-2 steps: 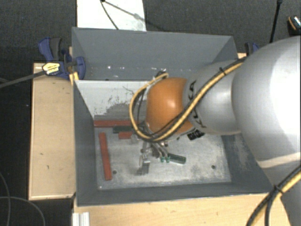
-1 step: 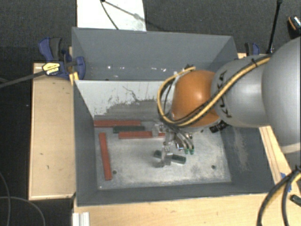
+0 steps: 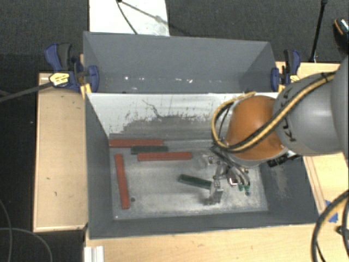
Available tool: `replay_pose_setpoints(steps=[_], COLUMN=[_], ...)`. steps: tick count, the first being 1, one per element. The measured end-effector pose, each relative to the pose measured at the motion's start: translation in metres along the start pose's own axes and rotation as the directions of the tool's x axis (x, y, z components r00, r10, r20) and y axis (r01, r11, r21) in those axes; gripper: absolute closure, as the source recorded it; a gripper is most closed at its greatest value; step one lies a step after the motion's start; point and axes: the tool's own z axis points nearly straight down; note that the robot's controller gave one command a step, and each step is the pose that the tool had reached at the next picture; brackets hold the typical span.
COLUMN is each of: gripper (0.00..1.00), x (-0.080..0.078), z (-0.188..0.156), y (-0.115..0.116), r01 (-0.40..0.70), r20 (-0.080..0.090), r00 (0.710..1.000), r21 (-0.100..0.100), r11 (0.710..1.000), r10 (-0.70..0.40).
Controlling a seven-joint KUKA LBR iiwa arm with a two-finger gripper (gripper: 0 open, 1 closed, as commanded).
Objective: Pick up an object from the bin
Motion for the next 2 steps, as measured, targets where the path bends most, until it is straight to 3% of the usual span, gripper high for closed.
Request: replay_pose_setpoints(steps=[1, 2], gripper=[1.0, 1.0], x=[-0.001, 0.036], z=[-0.001, -0.186], y=[0.004, 0.028], r01=[0.0, 0.343], r20=[0.003, 0.011], r00=[1.0, 0.939], r21=[-0.004, 0.0], r11=[1.0, 0.939], r10=[0.0, -0.343])
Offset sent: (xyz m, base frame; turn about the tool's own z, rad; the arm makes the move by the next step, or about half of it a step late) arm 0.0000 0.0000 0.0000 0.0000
